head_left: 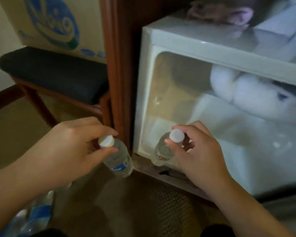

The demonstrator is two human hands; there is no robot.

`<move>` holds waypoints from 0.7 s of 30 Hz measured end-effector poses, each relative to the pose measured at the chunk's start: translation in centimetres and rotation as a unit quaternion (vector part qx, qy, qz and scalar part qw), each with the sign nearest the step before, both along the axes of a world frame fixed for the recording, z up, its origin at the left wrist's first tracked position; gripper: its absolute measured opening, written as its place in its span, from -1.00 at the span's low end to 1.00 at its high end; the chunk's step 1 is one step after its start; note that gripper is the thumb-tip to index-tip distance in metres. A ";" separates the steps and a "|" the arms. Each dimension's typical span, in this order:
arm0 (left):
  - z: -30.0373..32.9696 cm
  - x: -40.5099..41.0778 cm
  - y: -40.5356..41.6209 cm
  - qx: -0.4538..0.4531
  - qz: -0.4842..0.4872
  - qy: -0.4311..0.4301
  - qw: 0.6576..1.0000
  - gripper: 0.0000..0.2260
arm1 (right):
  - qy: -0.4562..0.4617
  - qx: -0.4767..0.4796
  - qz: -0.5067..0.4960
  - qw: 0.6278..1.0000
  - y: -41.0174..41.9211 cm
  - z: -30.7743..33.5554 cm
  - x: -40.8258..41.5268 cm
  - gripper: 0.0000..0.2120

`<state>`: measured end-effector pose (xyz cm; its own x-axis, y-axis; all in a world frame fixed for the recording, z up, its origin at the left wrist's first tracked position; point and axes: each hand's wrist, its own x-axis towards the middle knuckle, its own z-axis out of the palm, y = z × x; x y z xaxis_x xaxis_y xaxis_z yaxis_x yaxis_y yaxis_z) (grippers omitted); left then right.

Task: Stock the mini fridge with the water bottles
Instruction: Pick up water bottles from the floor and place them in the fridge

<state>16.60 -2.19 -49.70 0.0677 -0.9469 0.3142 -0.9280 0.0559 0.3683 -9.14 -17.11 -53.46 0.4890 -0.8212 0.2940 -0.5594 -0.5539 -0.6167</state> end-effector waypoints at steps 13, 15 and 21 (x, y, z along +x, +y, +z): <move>-1.6 -10.4 -11.8 -0.053 -0.058 0.012 0.997 -0.58 | -0.071 -0.016 -0.306 0.949 -8.6 -3.6 -8.6 -0.79; -1.7 -11.0 -13.3 -0.072 -0.053 0.026 0.996 -0.61 | -0.093 -0.019 -0.352 0.931 -10.1 -4.4 -8.6 -0.79; -2.0 -12.3 -15.9 -0.108 -0.036 0.089 0.990 -0.71 | -0.162 -0.038 -0.450 0.877 -13.5 -5.2 -8.2 -0.76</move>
<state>4.28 -18.06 -51.66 0.0750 -0.8636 0.4985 -0.8400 0.2147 0.4983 -17.37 -30.58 -58.64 -0.4672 -0.8034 0.3691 -0.5935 -0.0244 -0.8045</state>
